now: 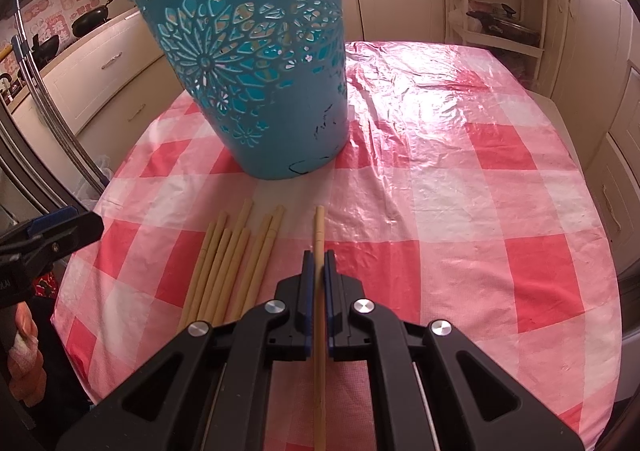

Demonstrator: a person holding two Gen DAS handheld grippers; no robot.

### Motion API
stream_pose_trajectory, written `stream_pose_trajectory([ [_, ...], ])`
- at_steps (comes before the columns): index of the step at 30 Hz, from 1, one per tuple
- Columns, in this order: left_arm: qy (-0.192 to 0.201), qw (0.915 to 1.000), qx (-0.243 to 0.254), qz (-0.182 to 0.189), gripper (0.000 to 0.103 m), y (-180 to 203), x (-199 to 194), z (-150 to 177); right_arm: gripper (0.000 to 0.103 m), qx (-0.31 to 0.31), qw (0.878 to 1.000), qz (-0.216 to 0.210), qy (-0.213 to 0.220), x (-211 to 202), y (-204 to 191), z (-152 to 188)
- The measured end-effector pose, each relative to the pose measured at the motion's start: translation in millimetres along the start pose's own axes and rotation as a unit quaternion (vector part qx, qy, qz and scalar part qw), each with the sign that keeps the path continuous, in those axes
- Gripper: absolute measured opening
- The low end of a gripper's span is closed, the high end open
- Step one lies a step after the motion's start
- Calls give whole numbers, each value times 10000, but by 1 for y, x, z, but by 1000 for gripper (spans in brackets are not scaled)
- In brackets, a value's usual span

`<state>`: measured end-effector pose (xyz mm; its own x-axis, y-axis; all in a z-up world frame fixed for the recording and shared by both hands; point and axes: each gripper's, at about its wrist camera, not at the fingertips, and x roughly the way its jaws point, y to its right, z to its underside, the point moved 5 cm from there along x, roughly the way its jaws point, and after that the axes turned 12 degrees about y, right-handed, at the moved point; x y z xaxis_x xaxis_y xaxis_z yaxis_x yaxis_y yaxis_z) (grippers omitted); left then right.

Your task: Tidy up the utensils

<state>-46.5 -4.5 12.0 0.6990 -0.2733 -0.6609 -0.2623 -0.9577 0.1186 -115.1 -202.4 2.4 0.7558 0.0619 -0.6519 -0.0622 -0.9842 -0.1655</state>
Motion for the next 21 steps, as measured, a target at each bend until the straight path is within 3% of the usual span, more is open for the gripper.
stream_pose_trajectory([
  [8, -286, 9993, -58, 233, 87, 21, 9, 13, 5, 135, 9998, -110, -50, 1, 3, -1],
  [21, -701, 9956, 548, -293, 86, 64, 38, 27, 5, 215, 9995, -233, -85, 1, 5, -1],
])
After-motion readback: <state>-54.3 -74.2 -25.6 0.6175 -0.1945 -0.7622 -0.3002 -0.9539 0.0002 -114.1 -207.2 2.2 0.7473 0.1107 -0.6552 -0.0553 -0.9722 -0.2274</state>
